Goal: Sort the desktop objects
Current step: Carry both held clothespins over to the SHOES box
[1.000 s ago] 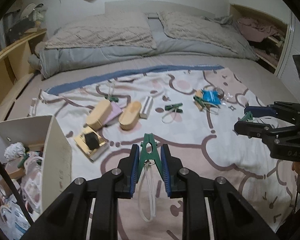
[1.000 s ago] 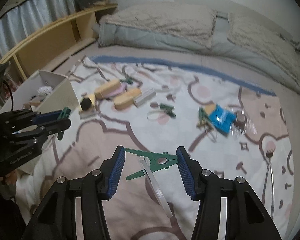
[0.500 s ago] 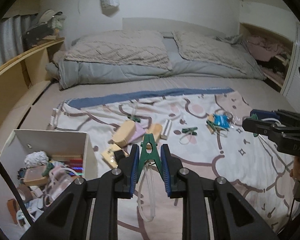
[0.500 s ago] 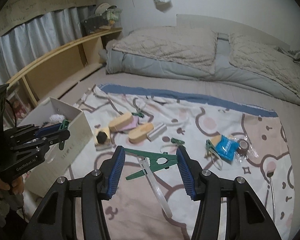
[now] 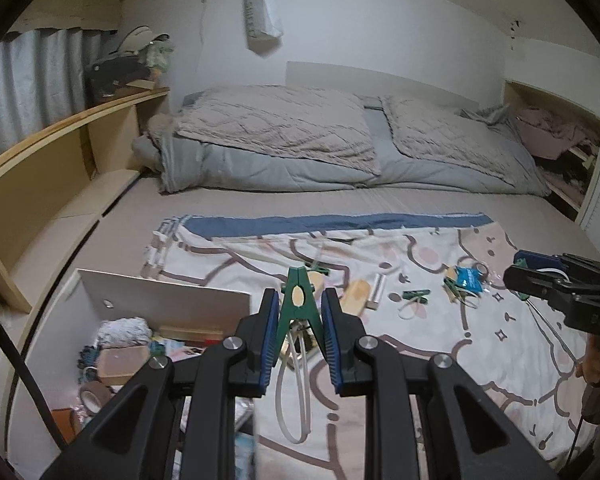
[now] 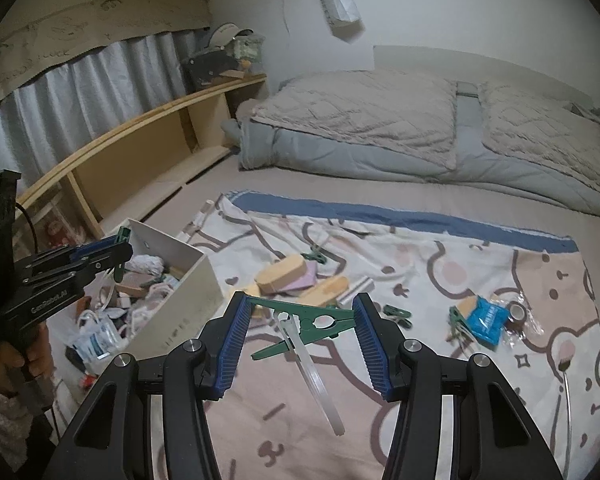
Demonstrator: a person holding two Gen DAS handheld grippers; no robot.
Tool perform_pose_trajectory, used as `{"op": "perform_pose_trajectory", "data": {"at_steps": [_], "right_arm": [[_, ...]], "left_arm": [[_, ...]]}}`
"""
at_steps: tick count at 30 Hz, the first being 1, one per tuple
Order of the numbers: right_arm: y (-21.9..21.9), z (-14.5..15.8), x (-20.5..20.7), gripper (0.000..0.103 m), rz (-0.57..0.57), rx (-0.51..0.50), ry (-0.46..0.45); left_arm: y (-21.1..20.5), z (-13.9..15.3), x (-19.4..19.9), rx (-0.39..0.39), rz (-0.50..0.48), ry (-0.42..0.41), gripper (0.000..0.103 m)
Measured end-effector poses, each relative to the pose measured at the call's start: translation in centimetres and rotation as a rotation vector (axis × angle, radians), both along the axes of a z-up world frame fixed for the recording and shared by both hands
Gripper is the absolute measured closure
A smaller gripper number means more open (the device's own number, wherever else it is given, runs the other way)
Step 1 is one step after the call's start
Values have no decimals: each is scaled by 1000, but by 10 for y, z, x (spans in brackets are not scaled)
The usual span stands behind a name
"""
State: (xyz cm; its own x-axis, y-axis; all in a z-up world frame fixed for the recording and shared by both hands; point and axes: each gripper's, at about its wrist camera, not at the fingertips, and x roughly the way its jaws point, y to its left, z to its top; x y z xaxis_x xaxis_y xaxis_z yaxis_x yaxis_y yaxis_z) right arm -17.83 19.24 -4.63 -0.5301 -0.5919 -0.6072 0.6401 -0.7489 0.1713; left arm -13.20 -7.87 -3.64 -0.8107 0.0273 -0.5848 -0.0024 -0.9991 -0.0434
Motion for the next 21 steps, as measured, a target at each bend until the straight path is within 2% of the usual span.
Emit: {"op": "perform_pose_trajectory", "data": {"at_steps": [12,17,21], "right_arm": [[-20,24,9,49,15,-80,31],[-28,27,11,49,35,-92,25],[-34,29,13,49,63,-123,-14]], "left_arm": [[-53,16,9,-5,75,34,81],[-83,17,10,15,131,27,81],[-106,9,9,28,181,-2,81]]}}
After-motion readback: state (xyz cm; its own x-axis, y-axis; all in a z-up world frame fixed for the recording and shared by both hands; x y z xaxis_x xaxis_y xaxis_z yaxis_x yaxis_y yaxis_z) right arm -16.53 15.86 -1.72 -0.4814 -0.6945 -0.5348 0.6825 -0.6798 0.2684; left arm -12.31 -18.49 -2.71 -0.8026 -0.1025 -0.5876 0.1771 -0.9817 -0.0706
